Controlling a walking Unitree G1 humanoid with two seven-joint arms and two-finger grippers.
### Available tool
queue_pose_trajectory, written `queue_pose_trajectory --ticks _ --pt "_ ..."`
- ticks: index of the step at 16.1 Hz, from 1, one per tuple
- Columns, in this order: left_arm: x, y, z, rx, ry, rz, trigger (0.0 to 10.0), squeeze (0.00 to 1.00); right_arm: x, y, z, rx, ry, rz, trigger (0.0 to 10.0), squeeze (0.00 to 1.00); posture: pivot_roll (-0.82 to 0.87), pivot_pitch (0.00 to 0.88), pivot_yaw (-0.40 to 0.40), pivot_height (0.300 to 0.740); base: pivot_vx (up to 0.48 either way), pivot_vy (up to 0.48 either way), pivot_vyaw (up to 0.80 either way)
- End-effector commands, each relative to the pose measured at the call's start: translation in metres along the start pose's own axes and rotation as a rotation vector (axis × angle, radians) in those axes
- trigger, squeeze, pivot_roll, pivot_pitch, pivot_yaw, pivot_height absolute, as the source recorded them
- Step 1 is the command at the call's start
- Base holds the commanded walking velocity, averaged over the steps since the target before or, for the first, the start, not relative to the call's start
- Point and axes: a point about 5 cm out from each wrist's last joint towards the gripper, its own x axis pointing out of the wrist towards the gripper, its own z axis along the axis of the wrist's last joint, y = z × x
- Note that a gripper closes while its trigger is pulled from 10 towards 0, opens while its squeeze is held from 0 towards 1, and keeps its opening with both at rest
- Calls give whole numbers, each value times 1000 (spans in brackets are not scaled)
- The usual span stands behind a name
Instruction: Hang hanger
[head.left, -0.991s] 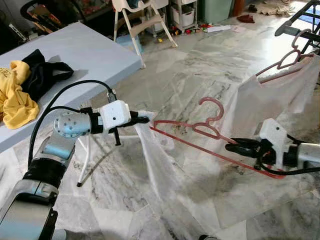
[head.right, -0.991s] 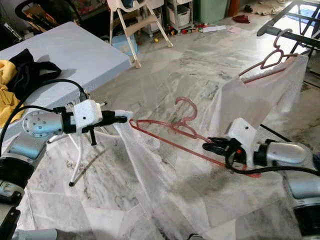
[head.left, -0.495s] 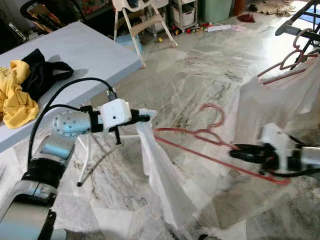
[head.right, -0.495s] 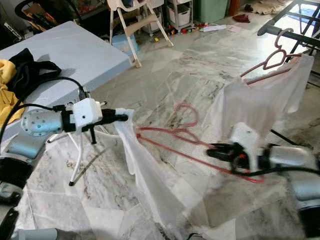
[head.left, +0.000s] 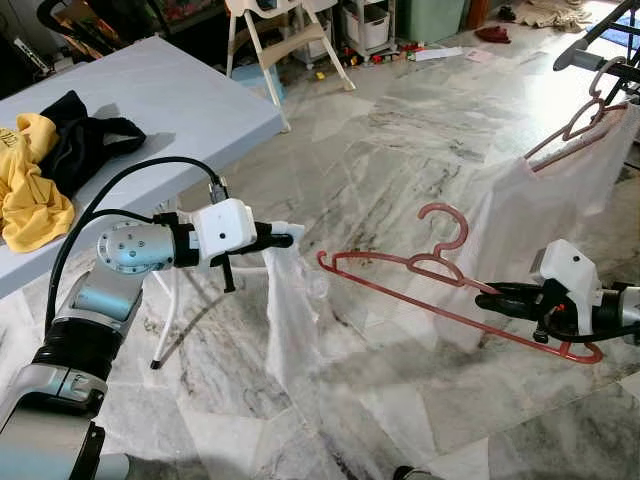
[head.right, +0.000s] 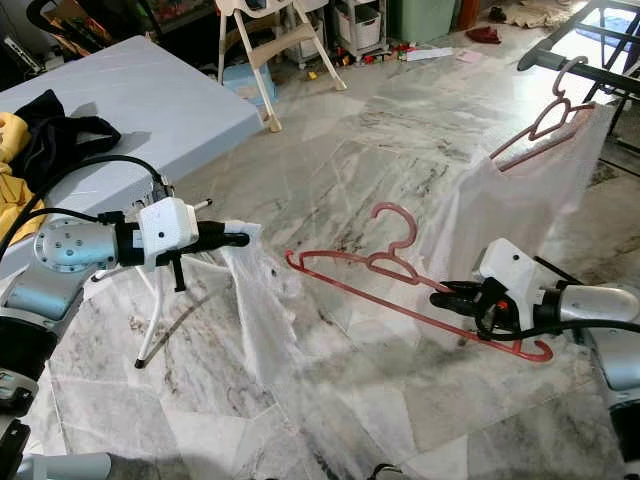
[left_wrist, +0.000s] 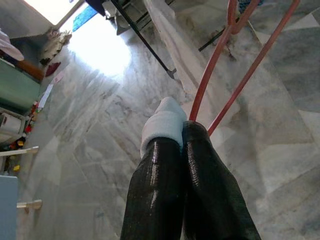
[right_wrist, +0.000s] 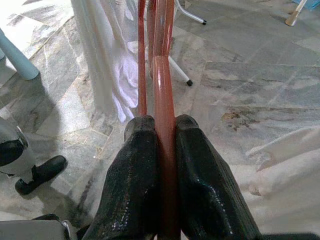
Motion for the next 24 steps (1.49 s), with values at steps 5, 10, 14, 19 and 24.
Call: queue_pose_trajectory --ticks 5,10,14,19,24 --pt "-7 2 0 9 7 8 10000 0 -2 -1 4 -24 -9 8 10000 0 -83 137 121 740 0 0 0" --pt "-7 2 0 9 7 8 10000 0 -2 -1 4 -24 -9 8 10000 0 -83 137 121 740 0 0 0" --pt "11 -16 -23 -101 63 70 10000 0 34 26 -1 11 -57 100 10000 0 -94 109 133 740 0 0 0" --pt "29 -54 -50 -350 75 356 10000 0 86 49 3 77 -188 -102 10000 0 -101 96 123 740 0 0 0" --pt "26 -40 -59 -437 146 819 10000 0 92 26 15 127 -222 -518 10000 0 -109 97 101 740 0 0 0"
